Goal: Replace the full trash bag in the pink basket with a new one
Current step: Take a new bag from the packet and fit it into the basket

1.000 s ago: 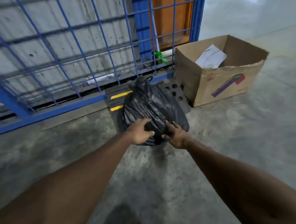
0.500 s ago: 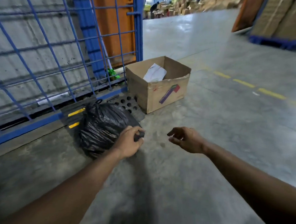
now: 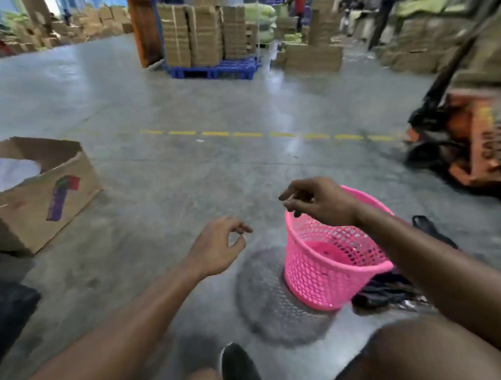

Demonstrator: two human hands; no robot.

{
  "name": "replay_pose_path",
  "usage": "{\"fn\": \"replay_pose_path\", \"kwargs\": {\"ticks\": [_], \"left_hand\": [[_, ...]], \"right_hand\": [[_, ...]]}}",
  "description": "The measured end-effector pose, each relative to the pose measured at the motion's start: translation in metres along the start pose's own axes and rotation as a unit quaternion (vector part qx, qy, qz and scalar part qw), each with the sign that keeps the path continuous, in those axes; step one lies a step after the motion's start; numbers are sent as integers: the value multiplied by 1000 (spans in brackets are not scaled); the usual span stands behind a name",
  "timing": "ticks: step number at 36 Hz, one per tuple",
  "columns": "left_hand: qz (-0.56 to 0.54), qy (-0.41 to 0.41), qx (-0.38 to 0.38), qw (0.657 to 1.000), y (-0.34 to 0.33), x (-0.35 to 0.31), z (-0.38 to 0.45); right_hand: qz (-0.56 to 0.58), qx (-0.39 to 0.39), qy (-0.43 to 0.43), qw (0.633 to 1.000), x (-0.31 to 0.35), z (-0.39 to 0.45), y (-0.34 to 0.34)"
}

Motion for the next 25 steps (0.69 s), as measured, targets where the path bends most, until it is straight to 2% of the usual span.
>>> {"fn": "replay_pose_path", "kwargs": {"ticks": [4, 8, 12, 18, 23, 25], "left_hand": [[-16, -89, 69, 994, -65, -85, 36], [6, -139, 125, 982, -116, -162, 53], [61, -138, 154, 976, -161, -201, 73], [151, -90, 164, 971, -220, -214, 114], [187, -48, 157, 968, -259, -198, 134], [216, -32, 144, 965, -264, -186, 132]], "right_hand": [[26, -48, -53, 997, -58, -59, 51], [73, -68, -107, 989, -119, -106, 91], [116, -104, -161, 975, -178, -148, 116], [98, -144, -261, 950, -300, -216, 118], [137, -213, -384, 888, -438, -284, 108], [146, -206, -432, 865, -489, -302, 91]]}}
Point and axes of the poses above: each hand's wrist, its own z-axis towards the middle knuckle, its own y-axis out of the back of the hand, x = y × z, the point moved 9 cm from there along z, towards the middle knuckle, and after that the axes turned 13 degrees about x, right-handed, at the moved point
